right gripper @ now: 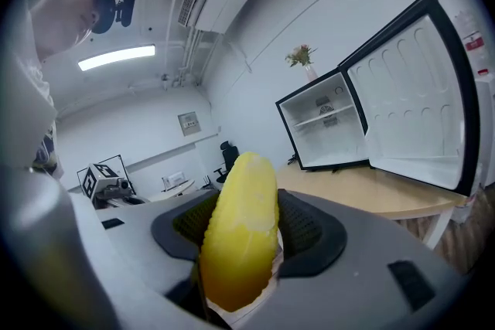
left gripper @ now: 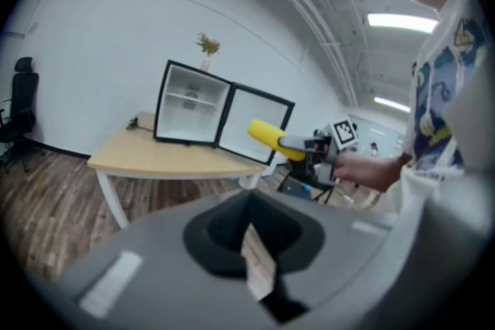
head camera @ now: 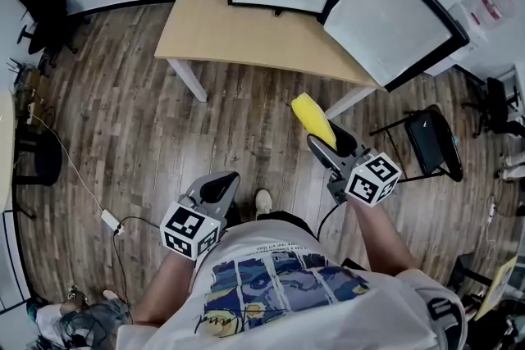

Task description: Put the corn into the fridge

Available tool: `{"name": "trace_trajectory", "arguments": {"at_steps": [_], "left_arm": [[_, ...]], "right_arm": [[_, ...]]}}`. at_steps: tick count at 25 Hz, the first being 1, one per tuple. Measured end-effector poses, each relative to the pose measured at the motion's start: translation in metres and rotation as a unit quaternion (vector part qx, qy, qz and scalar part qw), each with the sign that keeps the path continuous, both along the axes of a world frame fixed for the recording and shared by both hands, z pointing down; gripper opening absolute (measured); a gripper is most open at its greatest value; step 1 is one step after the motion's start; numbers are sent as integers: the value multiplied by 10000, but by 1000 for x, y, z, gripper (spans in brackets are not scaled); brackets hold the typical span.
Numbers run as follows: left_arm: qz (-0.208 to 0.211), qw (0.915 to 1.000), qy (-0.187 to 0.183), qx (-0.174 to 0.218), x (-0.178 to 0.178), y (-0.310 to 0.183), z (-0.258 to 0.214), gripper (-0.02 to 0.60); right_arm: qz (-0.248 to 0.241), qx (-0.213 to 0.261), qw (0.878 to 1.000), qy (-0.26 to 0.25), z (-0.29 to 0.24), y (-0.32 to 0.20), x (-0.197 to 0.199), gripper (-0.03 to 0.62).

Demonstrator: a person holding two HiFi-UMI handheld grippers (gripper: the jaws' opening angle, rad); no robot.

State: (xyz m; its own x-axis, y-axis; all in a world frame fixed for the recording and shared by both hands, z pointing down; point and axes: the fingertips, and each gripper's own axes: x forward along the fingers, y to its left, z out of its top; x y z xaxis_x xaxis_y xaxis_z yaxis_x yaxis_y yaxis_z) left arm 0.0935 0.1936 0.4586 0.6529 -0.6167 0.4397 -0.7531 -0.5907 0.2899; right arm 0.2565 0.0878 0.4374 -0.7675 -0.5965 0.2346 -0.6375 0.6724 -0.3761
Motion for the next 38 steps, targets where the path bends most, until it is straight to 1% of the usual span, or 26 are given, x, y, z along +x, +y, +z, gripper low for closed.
{"name": "trace_trajectory", "arguments": {"at_steps": [3,7,10,14,18,21,23,26,28,32,38], "left_arm": [[26,10000,63,-35,-12,-25,2,9],[261,9996,77,83,-31,-67,8,9],[438,9988,104,216,-56,-101,4,9],[666,9968,173,403,-92,-151,-8,9],[967,9937,207,526,-118,-188,-18,9],[1142,9920,288,449,-137,-201,-15,9],[1194,9918,272,352,-151,-209,-5,9],[1192,9921,296,236,-165,-219,4,9],[1154,9925,358,199,-169,-228,5,9],[1063,9934,349,249,-171,-253,3,9],[650,9968,316,346,-168,-299,-10,9]], "right_arm": [[59,3,10000,68,3,-25,-10,239],[283,114,9993,204,2,-60,-22,239],[541,177,9978,328,-2,-84,-36,239],[775,378,9945,588,-17,-121,-59,238],[1099,395,9908,680,-22,-154,-78,239],[1307,336,9884,690,-18,-176,-90,239],[1458,259,9873,574,-15,-189,-96,238],[1641,129,9856,394,-13,-206,-99,238],[1679,150,9848,411,-17,-221,-98,238],[1665,299,9841,541,-26,-266,-95,238],[1413,583,9842,898,-39,-347,-82,238]]}}
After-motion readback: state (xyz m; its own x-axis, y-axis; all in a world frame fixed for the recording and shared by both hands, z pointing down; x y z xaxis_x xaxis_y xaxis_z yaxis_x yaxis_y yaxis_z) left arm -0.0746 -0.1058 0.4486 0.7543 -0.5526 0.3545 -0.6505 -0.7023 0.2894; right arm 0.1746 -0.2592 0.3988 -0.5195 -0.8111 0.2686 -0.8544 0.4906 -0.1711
